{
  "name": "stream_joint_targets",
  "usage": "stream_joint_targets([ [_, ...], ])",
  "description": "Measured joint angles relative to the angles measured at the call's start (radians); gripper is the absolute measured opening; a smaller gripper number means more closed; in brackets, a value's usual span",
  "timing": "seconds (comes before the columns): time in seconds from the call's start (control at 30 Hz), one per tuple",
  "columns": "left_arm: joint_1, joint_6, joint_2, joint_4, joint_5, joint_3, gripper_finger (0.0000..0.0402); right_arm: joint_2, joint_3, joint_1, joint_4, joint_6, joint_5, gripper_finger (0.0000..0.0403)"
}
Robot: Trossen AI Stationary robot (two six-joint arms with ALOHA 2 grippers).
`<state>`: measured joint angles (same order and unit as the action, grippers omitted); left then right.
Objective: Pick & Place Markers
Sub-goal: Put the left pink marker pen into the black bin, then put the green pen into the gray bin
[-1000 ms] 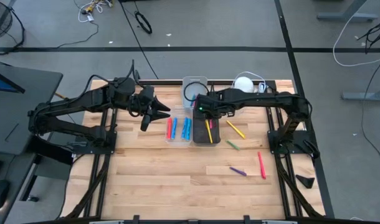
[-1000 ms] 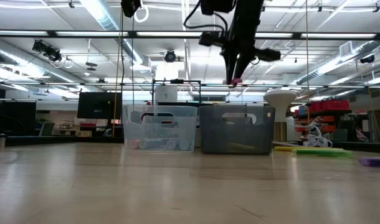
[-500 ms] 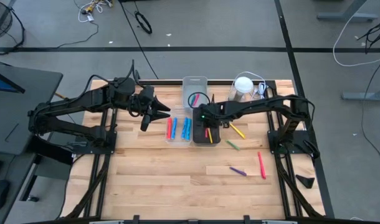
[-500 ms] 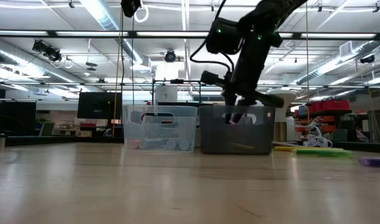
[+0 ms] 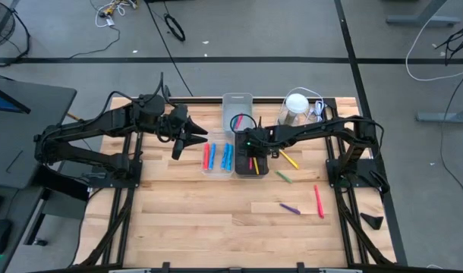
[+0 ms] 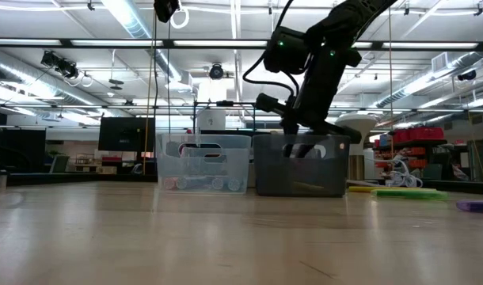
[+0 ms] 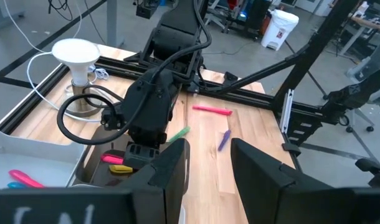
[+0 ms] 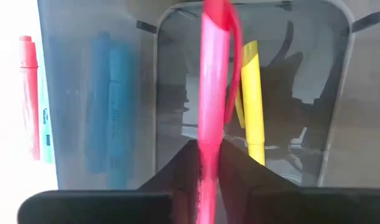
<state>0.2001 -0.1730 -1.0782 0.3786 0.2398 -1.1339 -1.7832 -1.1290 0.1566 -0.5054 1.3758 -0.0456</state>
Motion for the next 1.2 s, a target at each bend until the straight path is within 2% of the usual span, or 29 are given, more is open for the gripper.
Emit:
stream_joint_targets([
  [0.2,0.000,0.000,0.000,0.000,0.000,0.000,0.0135,0.000,0.000,0.000,0.000,-0.018,0.002,0.0090],
  [0.87,0.002,-0.028,0.000,0.001,0.021,0.000,0.0135,0.000,0.000,0.011,0.016,-0.051,0.018,0.0095],
  [1.03,0.060,-0.020,0.079,0.056,0.082,0.009,0.0135,0.001,0.000,0.011,0.031,-0.087,0.056,0.0095],
  [1.2,0.123,-0.021,0.220,-0.013,0.026,0.133,0.0135,0.001,0.000,0.011,0.099,-0.122,0.104,0.0095],
])
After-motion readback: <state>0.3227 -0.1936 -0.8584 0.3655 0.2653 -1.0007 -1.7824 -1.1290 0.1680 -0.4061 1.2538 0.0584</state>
